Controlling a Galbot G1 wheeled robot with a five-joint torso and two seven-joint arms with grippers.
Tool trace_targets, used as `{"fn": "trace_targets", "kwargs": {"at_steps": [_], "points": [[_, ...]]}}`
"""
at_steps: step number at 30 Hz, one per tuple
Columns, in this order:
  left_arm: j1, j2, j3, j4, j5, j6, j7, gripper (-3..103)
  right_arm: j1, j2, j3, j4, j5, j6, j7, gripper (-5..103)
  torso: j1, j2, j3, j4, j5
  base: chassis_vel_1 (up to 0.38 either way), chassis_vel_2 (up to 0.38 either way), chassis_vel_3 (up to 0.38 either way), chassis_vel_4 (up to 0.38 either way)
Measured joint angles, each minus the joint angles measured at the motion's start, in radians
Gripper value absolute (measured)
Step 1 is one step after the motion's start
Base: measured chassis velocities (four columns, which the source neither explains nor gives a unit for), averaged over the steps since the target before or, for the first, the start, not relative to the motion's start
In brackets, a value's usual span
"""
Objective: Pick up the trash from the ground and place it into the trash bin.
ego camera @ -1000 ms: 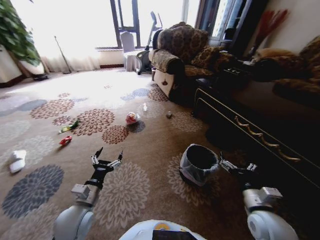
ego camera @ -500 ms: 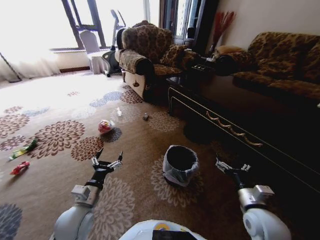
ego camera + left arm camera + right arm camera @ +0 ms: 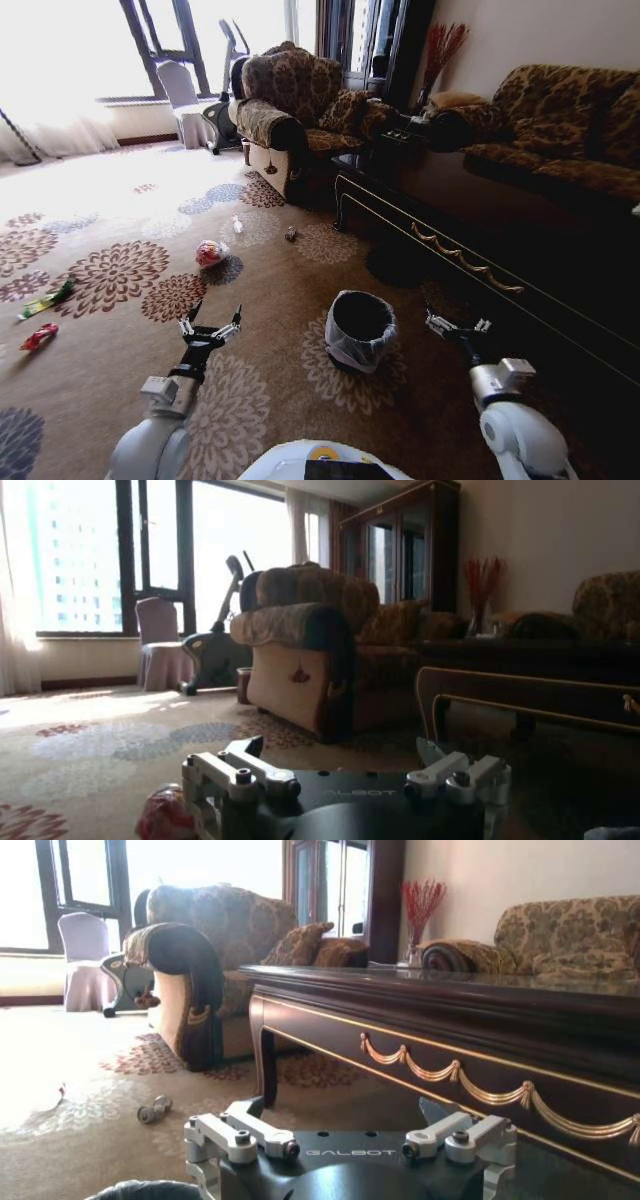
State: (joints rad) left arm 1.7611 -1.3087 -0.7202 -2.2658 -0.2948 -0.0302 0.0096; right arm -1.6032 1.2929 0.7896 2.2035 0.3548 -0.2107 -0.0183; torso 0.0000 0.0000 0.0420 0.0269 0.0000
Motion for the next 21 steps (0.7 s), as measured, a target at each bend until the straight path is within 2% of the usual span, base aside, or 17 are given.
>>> {"fn": "trace_targets", "kwargs": {"at_steps": [3,6,8,9,10,11,14,18,21], "points": [[-0.016,0.011,0.005,0.004,-0.002,0.026,-0.001,100,0.004,-0.013,0.003,-0.013,0.017,-0.016,0.000,100,0.000,0.000,0.000,-0.0005,0.0001,0.000,0.000,0.000,0.000],[-0.036,0.037,0.009,0.010,-0.004,0.058,-0.003,100,0.060,-0.079,-0.018,-0.066,0.074,-0.067,0.000,100,0.000,0.000,0.000,0.0002,0.0003,0.000,0.000,0.000,0.000],[-0.043,0.045,0.012,0.010,-0.006,0.065,-0.003,100,0.071,-0.095,-0.020,-0.074,0.088,-0.078,0.000,100,0.000,0.000,0.000,0.0008,0.0003,0.000,0.000,0.000,0.000],[-0.056,0.059,0.016,0.012,-0.014,0.078,-0.003,100,0.079,-0.109,-0.020,-0.079,0.106,-0.088,0.000,100,0.000,0.000,0.000,0.0003,0.0002,0.000,0.000,0.000,0.000],[-0.060,0.066,0.016,0.013,-0.018,0.083,-0.003,100,0.091,-0.123,-0.026,-0.083,0.128,-0.101,0.000,100,0.000,0.000,0.000,-0.0010,-0.0002,0.000,0.000,0.000,0.000],[-0.060,0.066,0.016,0.013,-0.018,0.083,-0.003,100,0.091,-0.123,-0.026,-0.083,0.128,-0.101,0.000,100,0.000,0.000,0.000,-0.0010,-0.0002,0.000,0.000,0.000,0.000],[-0.047,0.063,0.006,0.013,-0.023,0.081,-0.004,100,0.152,-0.182,-0.090,-0.121,0.197,-0.158,0.000,100,0.000,0.000,0.000,0.0000,-0.0002,0.000,0.000,0.000,0.000],[-0.038,0.054,0.002,0.017,-0.020,0.072,-0.006,100,0.198,-0.219,-0.144,-0.180,0.201,-0.155,0.000,100,0.000,0.000,0.000,0.0003,0.0002,0.000,0.000,0.000,0.000],[-0.032,0.043,0.001,0.018,-0.015,0.068,-0.012,100,0.301,-0.272,-0.210,-0.302,0.196,-0.106,0.000,100,0.000,0.000,0.000,0.0000,0.0003,0.000,0.000,0.000,0.000]]}}
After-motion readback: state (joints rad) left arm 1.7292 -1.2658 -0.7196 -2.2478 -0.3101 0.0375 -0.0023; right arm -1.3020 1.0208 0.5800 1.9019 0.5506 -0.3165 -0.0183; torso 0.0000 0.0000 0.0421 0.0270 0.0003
